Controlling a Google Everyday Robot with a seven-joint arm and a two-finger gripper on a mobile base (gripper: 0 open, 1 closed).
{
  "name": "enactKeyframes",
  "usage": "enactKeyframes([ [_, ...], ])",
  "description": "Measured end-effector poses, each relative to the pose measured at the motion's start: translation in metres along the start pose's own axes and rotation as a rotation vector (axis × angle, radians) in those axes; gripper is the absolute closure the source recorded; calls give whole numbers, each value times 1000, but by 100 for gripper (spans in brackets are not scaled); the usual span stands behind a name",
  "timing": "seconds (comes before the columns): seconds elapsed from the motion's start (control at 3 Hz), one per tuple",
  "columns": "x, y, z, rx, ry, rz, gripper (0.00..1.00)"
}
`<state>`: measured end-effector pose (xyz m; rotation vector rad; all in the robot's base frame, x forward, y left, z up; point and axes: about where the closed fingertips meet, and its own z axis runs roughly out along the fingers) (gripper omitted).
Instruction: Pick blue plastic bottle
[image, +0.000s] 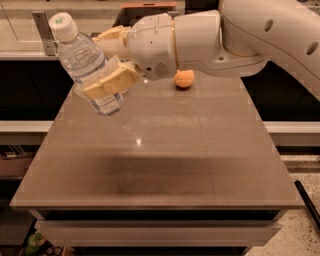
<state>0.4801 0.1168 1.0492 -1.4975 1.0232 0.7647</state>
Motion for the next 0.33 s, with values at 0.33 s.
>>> enactKeyframes([
  [0.33,0,0,0,0,0,0,100],
])
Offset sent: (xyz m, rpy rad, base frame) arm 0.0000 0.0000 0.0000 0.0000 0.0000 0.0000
